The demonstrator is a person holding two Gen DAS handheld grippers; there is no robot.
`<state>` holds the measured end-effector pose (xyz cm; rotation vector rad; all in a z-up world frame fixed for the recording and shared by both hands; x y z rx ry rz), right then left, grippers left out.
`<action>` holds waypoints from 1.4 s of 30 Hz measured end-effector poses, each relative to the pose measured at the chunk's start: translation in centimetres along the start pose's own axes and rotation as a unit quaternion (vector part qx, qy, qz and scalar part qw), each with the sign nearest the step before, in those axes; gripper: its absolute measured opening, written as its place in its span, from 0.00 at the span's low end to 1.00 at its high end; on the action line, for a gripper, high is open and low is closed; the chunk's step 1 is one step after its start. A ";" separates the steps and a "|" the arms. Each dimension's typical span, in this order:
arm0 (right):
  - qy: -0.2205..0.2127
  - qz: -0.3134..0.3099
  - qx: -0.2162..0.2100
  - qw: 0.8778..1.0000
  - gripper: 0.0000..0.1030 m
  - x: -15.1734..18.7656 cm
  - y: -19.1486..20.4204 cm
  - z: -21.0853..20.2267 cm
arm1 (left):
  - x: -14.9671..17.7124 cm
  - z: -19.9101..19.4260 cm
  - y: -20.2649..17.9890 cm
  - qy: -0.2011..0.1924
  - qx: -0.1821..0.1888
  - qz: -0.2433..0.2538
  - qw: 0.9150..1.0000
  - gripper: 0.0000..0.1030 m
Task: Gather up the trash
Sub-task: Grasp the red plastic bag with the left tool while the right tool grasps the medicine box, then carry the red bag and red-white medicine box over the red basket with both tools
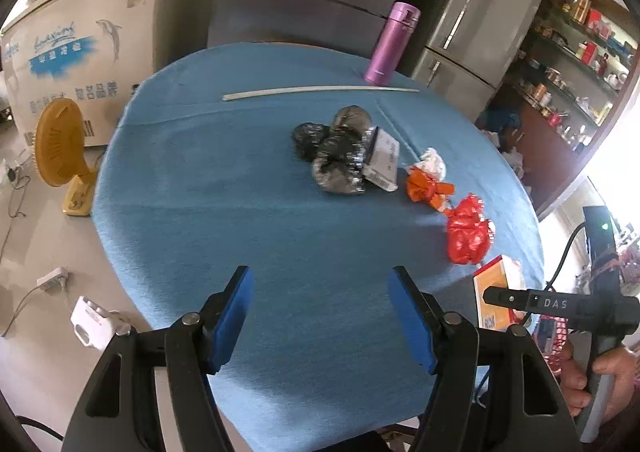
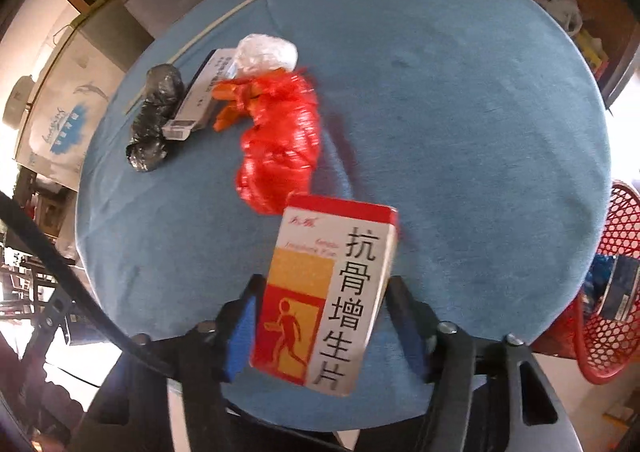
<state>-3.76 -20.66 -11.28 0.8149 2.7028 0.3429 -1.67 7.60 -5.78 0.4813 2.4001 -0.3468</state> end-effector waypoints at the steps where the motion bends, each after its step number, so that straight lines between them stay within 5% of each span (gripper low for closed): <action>1: -0.006 0.000 0.004 1.000 0.49 -0.1 -0.6 -0.3 | -0.2 0.2 -0.3 0.001 0.004 0.004 1.000 0.68; 16: -0.092 0.050 -0.003 0.994 0.49 -3.9 -9.0 -4.3 | -7.7 8.7 -12.5 0.054 0.120 0.082 0.988 0.70; 24: -0.091 0.067 -0.023 0.993 0.49 -4.5 -11.2 -4.1 | -8.9 13.5 -15.5 0.089 0.106 0.078 0.987 0.69; 28: -0.091 0.057 -0.032 0.994 0.49 -4.4 -11.0 -3.6 | -8.7 14.2 -15.7 0.093 0.099 0.086 0.987 0.43; 42: -0.121 0.049 -0.050 0.990 0.49 -4.3 -10.9 -3.9 | -7.2 10.6 -16.6 0.058 0.080 0.112 0.989 0.39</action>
Point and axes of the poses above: each gripper's, at about its wrist camera, not at the fingertips, and z roughly the way its jaws point, y to its left, x to its underside, the point moved 2 cm from there along z, roughly the way its jaws point, and after that the axes turned 15 degrees about z, right-handed, at the moved point
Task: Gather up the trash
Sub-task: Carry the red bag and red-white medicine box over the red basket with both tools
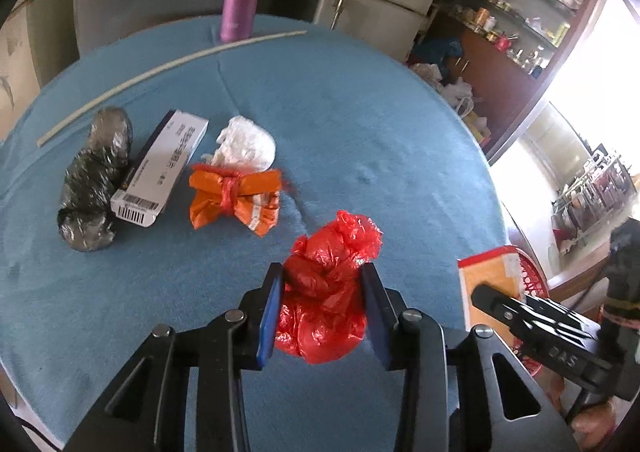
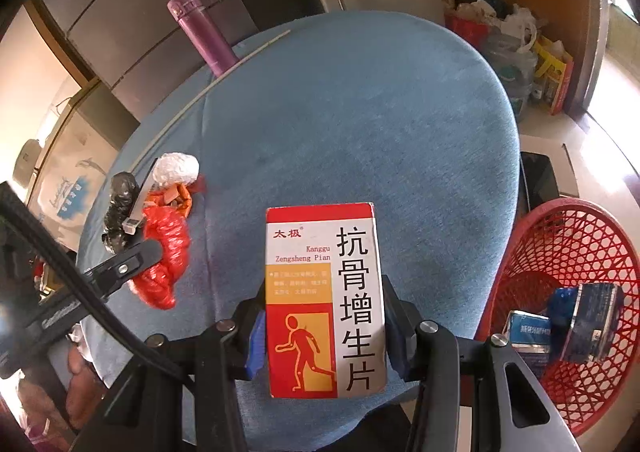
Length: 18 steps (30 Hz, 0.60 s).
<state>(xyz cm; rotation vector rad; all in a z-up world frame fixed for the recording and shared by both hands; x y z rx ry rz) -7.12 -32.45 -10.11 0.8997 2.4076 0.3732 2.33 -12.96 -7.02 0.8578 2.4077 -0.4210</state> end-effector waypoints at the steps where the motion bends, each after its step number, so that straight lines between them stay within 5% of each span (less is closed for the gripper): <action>1: -0.004 0.002 0.000 1.000 0.49 -0.1 -0.2 -0.2 | -0.1 -0.5 -0.5 -0.006 -0.002 0.008 1.000 0.39; 18: -0.034 0.031 -0.008 0.999 0.49 -0.5 -3.4 -2.4 | -1.3 -3.4 -7.0 -0.048 -0.030 0.106 0.993 0.39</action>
Point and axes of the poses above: each gripper's, at about its wrist camera, not at the fingertips, and z roughly the way its jaws point, y to its left, x to its underside, the point moved 2 cm from there along z, roughly the way its jaws point, and after that the axes turned 15 degrees about z, right-handed, at the moved point
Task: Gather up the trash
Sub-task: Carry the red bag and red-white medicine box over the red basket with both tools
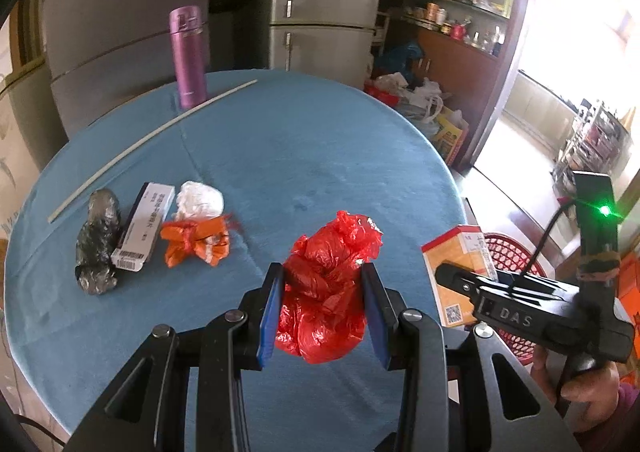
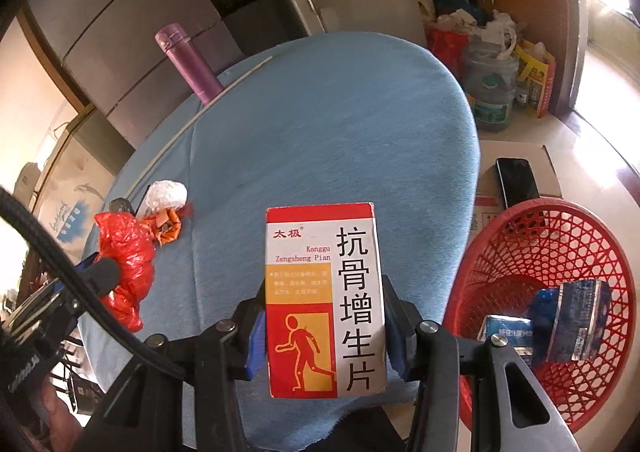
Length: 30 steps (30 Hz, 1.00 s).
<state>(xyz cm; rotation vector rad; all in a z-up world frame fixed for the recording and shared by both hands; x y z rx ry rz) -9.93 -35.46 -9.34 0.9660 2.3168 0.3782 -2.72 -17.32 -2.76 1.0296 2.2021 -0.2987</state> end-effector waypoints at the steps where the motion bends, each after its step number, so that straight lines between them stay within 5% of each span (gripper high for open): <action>1: -0.001 0.003 -0.001 1.000 0.49 -0.1 -0.3 -0.1 | -0.1 0.0 -0.4 0.001 0.003 0.003 1.000 0.39; 30: -0.037 0.041 0.002 0.998 0.49 -1.6 -4.6 -2.6 | -1.6 0.3 -6.5 0.008 0.027 0.067 0.997 0.39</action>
Point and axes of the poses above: each gripper's, at about its wrist camera, not at the fingertips, and z roughly the way its jaws point, y to its left, x to its underside, the point moved 2 cm from there along z, roughly the way its jaws point, and after that the axes turned 15 degrees about z, right-handed, at the moved point
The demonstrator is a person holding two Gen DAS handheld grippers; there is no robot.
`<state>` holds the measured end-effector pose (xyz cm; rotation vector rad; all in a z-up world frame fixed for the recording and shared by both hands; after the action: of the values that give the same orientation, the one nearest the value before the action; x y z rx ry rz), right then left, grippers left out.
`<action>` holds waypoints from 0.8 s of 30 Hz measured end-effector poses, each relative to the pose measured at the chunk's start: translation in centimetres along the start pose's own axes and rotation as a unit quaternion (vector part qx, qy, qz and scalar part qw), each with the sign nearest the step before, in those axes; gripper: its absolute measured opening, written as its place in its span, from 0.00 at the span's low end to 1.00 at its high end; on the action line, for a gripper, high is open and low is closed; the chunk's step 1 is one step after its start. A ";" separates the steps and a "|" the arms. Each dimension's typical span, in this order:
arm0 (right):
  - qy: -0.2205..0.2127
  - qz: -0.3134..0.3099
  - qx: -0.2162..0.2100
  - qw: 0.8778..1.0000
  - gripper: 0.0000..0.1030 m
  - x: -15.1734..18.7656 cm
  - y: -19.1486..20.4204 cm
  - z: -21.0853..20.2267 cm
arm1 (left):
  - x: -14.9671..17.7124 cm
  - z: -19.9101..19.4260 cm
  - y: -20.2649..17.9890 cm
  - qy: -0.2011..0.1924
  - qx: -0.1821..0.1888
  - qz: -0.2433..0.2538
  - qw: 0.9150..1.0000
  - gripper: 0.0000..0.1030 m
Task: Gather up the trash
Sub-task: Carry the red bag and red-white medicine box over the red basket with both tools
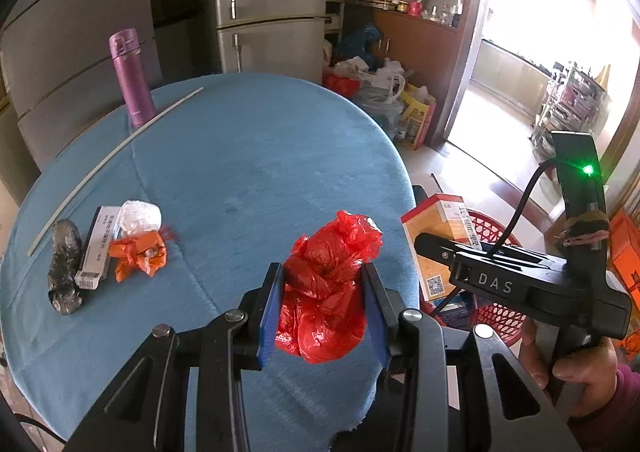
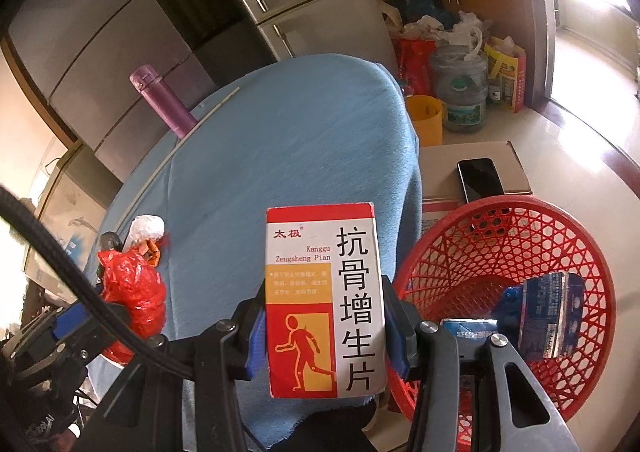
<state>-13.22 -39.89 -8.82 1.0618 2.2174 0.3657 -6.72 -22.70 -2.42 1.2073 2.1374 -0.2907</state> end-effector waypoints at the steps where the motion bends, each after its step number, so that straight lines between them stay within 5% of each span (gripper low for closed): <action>1: -0.002 0.001 0.001 1.000 0.49 0.0 -0.1 -0.1 | -0.1 0.0 -0.2 0.000 0.000 0.004 1.000 0.39; 24: -0.021 0.046 0.022 0.998 0.49 -1.4 -5.0 -2.4 | -2.3 1.0 -3.6 0.009 0.002 0.050 0.999 0.39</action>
<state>-17.14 -44.12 -8.87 1.1877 2.1532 0.3323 -8.50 -26.72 -2.14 1.3183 2.0851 -0.2412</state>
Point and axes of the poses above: each gripper's, at about its wrist camera, not at the fingertips, and z roughly the way its jaws point, y to its left, x to its underside, the point moved 2 cm from there along z, roughly the way its jaws point, and after that the axes turned 15 degrees about z, right-handed, at the moved point
